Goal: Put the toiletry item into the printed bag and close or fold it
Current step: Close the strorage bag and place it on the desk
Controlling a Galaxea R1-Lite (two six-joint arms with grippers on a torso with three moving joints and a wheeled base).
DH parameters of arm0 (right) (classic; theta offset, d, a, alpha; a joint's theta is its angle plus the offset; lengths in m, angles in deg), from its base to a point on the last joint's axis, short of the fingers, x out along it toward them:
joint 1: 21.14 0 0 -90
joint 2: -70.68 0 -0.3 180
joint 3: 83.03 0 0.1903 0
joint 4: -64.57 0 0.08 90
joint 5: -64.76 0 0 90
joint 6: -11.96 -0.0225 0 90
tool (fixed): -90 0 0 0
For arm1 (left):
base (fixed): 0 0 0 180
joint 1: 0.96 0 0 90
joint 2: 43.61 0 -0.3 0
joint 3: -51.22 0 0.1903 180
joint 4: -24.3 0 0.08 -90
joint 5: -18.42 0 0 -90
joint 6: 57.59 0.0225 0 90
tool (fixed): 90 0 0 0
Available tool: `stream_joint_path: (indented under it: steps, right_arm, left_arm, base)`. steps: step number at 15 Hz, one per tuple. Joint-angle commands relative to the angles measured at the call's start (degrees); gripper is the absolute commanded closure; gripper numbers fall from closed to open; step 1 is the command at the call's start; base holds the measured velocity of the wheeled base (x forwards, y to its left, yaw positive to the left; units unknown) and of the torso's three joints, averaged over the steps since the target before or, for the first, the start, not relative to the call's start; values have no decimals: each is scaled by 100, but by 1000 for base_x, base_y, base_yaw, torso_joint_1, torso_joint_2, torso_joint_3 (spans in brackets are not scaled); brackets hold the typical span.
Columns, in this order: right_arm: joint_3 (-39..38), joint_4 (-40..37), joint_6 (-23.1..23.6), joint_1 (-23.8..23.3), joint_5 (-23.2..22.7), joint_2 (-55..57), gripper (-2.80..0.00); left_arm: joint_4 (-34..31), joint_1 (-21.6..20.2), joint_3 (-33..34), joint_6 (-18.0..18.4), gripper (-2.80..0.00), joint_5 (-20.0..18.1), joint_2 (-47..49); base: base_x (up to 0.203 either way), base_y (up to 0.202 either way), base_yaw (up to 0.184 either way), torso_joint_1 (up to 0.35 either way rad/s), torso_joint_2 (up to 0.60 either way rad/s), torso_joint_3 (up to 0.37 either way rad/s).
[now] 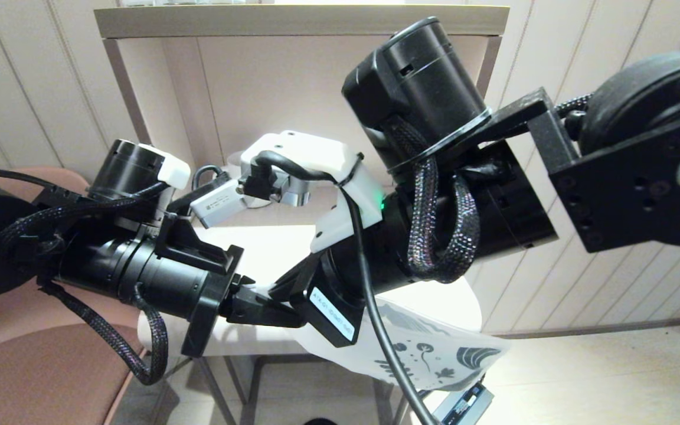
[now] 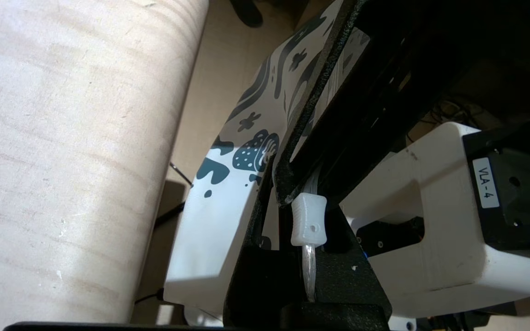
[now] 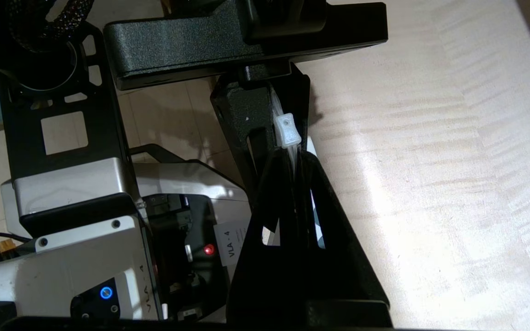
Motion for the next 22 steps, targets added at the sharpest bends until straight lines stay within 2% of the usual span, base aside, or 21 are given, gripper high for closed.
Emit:
stream_joint_path:
  steps: [1,8,9,10,22]
  right_arm:
    - [11,-5,7,9,-2,-8,0]
    - [11,-14,76,10,-2,36,0]
    - [-67,-8,114,29,17,31,-169]
    - [-43,-5,155,36,16,36,-280]
    - [297,-14,121,37,-2,261,-280]
  left_arm:
    - [-16,12,8,20,0,-36,7]
    - [-15,12,8,20,0,-27,6]
    - [-16,12,8,20,0,-27,7]
    - [-16,12,8,20,0,-27,7]
    - [-7,12,8,20,0,-27,33]
  base:
    - [0,0,0,0,0,0]
    - [0,0,0,0,0,0]
    - [0,0,0,0,0,0]
    - [0,0,0,0,0,0]
    - [0,0,0,0,0,0]
